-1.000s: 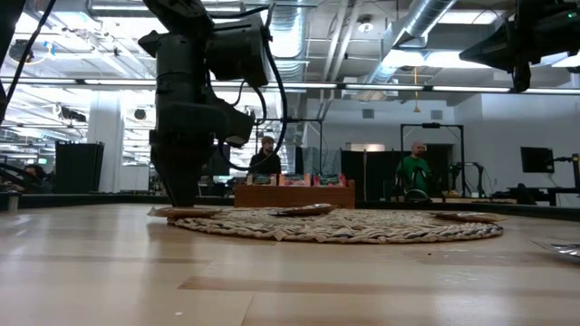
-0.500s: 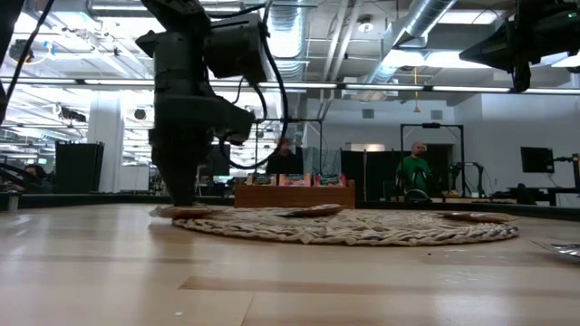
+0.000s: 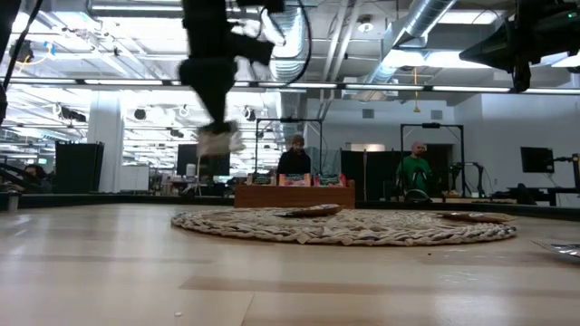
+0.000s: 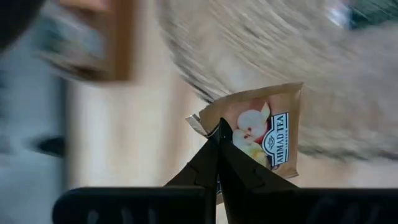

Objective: Pick & Place Tea
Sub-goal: Put the brown tea bag into the left section of the wooden organizer

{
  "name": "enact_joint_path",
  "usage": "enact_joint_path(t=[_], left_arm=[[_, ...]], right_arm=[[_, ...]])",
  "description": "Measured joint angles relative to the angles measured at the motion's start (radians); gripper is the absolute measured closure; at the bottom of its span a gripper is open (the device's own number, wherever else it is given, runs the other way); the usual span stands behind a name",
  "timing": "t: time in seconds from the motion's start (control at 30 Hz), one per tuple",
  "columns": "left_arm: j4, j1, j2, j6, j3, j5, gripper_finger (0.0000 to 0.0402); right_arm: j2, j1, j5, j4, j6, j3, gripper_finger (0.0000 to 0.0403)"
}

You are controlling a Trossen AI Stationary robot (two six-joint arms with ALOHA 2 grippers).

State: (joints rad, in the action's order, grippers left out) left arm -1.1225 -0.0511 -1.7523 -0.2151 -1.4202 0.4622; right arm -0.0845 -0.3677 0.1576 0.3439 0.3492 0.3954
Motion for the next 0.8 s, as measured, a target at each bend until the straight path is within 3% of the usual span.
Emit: enact_joint_path(t=[0.17,0.23,0.5,0.8], left_arm=[[0.062,0.045,0.001,0.235,-0.081,0.313,0.0401],[0.144,0.076,0.001,0.357,-0.085,0.395,0.0401],[0.405,0.256,-0.016,0.699,-0.086,0.366,0.0401],[0.565,0.399,-0.059,0.89,-0.087,0.306,0.0401]], right_arm=[[0.0,0.0,0.0,0.0,0.0,0.0,0.0403],[0.0,0.0,0.0,0.0,0.0,0.0,0.0403],[0.0,0.0,0.001,0.0,0.0,0.0,0.0403],[0.0,-0.001,0.003,0.0,-0.009,0.0,0.0403]])
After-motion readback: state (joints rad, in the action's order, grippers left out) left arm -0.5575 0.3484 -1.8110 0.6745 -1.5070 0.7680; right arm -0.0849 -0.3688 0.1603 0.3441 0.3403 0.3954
